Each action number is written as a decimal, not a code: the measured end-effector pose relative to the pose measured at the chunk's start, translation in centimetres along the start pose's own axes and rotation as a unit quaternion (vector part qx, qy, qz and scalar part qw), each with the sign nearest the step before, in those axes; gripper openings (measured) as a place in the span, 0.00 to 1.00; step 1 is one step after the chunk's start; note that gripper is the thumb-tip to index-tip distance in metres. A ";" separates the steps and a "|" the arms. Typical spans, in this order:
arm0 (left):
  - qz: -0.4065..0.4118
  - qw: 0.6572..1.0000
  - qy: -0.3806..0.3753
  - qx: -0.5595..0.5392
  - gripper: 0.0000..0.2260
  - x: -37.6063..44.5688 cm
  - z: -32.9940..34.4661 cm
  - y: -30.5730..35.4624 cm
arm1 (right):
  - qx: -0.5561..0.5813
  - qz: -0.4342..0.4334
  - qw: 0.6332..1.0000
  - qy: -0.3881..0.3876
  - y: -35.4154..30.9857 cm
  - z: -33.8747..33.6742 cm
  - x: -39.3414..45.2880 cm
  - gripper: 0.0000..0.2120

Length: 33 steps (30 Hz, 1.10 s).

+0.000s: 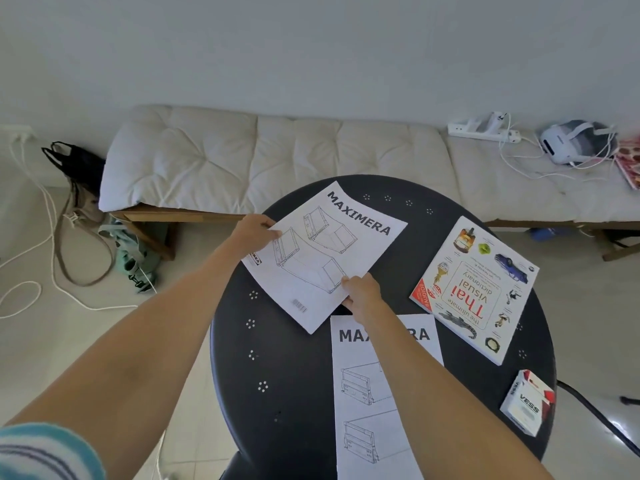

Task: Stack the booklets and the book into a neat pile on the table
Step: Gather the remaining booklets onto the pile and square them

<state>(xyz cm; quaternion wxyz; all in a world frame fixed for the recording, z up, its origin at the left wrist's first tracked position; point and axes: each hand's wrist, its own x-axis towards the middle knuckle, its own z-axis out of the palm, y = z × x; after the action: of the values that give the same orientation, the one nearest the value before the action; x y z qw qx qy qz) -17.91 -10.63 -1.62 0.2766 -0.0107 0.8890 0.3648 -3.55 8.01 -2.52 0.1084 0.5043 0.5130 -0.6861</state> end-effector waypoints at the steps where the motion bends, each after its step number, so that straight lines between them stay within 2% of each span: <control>1: -0.004 0.999 -0.012 -0.030 0.15 -0.4 -0.2 0.0 | -0.012 -0.007 1.000 -0.009 -0.1 -0.5 -0.2 0.18; 3: -0.004 0.996 -0.040 -0.080 0.12 -1.7 -0.4 0.0 | -0.065 -0.018 0.997 -0.028 -0.4 -1.9 -0.5 0.18; 6: -0.013 0.990 -0.039 -0.132 0.11 -3.9 -0.1 0.4 | -0.142 -0.029 0.988 -0.056 -0.7 -4.3 -0.9 0.16; 9: -0.025 0.984 -0.064 -0.165 0.08 -6.7 1.3 1.3 | -0.192 -0.051 0.979 -0.045 -0.6 -6.8 -1.8 0.15; 14: -0.035 0.979 -0.090 -0.180 0.07 -11.7 4.9 1.7 | -0.207 -0.095 0.974 -0.014 0.4 -11.8 -3.8 0.10; 19: -0.064 0.971 -0.083 -0.217 0.07 -16.8 10.1 1.0 | -0.249 -0.109 0.962 0.003 2.9 -16.7 -5.4 0.14; 22: -0.084 0.966 -0.089 -0.226 0.07 -19.4 13.2 -0.3 | -0.268 -0.099 0.958 0.004 5.0 -19.4 -5.8 0.15; 28: -0.116 0.960 -0.074 -0.244 0.07 -23.2 17.9 -2.7 | -0.285 -0.081 0.955 0.001 8.8 -22.9 -6.7 0.09; 31: -0.121 0.963 -0.068 -0.233 0.05 -24.3 19.5 -3.7 | -0.299 -0.077 0.951 0.010 10.6 -24.2 -6.9 0.09; 33: -0.119 0.967 -0.054 -0.219 0.05 -24.8 20.3 -4.2 | -0.313 -0.082 0.946 0.016 11.6 -24.8 -7.0 0.05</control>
<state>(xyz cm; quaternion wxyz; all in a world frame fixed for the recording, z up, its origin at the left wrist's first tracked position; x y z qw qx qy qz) 13.85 -4.99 -3.68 0.3566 -0.1570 0.7635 0.5150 21.86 20.41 -2.89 0.1957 0.4122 0.7436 -0.4888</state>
